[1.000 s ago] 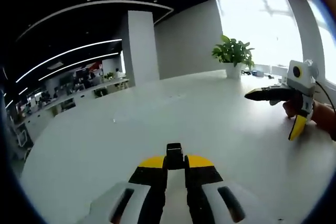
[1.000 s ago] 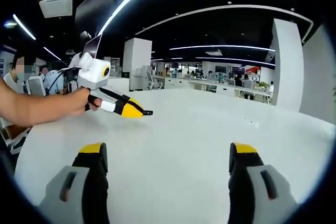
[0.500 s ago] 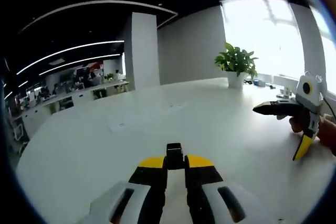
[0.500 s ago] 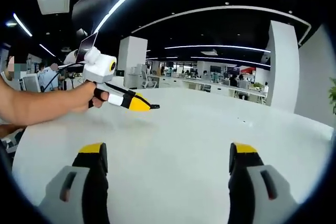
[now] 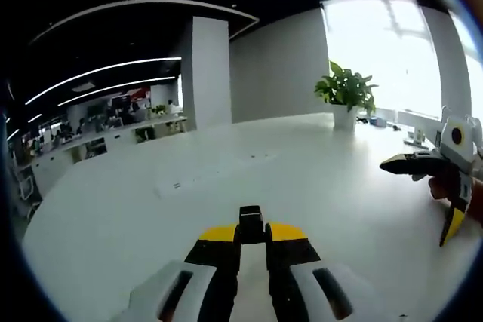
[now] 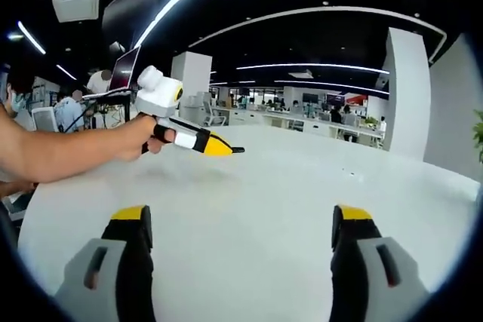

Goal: Snap the two parts of the plastic buckle together until the buckle closes and remains connected.

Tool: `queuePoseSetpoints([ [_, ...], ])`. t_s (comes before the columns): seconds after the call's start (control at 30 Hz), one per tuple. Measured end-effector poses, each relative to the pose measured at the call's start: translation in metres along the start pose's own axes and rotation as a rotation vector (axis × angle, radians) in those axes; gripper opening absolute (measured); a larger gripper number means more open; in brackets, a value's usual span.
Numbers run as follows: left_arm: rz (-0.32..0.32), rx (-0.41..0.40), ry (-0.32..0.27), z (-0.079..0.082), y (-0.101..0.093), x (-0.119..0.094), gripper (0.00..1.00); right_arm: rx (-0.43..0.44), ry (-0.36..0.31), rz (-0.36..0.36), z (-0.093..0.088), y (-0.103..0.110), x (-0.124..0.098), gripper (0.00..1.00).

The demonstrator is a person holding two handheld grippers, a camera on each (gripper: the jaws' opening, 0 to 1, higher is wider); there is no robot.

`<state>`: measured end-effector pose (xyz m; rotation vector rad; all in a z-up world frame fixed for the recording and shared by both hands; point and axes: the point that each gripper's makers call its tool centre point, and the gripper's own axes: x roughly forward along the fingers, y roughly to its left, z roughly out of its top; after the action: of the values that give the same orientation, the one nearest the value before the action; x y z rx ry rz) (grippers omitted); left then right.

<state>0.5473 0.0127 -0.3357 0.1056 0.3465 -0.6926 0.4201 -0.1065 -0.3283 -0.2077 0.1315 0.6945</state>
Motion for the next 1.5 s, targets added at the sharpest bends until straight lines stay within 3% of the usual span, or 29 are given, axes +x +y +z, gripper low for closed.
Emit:
queuePoseSetpoints([
  [0.2,0.000,0.004,0.005,0.004,0.001,0.013,0.11,0.025,-0.002,0.002,-0.002,-0.003,0.001,1.00],
  [1.1,-0.007,0.007,0.051,0.010,0.009,0.063,0.11,-0.011,0.037,0.012,-0.007,0.005,0.000,0.98],
  [1.5,-0.016,0.029,0.080,0.002,0.009,0.080,0.11,-0.039,0.050,0.018,-0.009,0.009,0.001,0.97],
])
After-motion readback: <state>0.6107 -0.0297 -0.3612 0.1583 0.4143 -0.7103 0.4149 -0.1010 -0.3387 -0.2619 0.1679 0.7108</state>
